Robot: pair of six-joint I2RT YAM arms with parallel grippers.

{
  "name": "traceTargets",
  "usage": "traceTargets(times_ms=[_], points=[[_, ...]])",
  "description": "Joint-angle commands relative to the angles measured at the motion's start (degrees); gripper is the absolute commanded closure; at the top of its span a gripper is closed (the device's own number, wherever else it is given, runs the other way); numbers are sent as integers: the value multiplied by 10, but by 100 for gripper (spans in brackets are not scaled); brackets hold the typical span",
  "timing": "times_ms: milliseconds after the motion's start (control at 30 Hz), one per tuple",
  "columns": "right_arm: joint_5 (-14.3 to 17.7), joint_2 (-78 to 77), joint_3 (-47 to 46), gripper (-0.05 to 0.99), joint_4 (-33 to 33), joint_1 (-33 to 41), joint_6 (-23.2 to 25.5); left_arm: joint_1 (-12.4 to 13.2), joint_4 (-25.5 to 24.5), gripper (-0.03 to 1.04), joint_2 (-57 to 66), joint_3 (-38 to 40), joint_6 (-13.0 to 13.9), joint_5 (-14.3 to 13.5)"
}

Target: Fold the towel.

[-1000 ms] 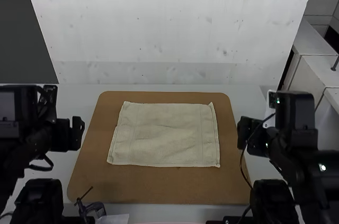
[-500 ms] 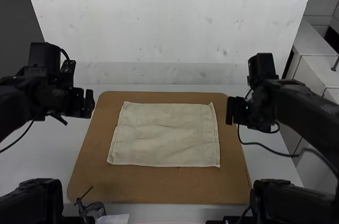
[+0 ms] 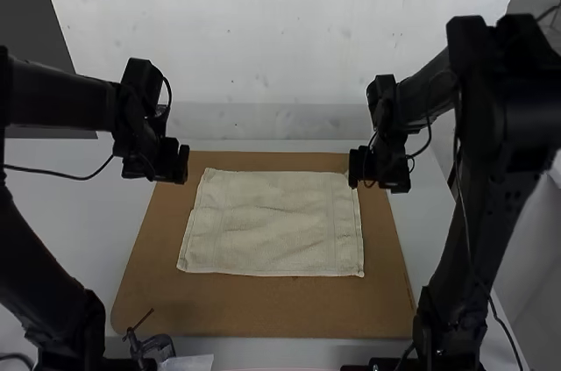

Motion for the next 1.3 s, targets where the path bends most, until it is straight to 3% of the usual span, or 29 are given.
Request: traceTargets(times_ms=[0,200,533,667,800,933,1267], points=[[10,61,62,-2,0,12,9,-2,6,5,21,37,-9,-12],[7,152,143,-2,-4,9,9,2,18,5,23,43,-5,-9],[-26,219,213,-1,-15,8,10,15,22,5,24,43,4,10],[-22,241,229,20,-26,16,15,16,24,5,34,42,3,13],[5,260,239,63,-52,28,17,16,32,5,57,42,4,16],[21,265,237,89,-51,32,17,14,37,7,101,61,3,32],[29,265,230,92,-55,33,18,-13,51,7,237,164,-5,44]])
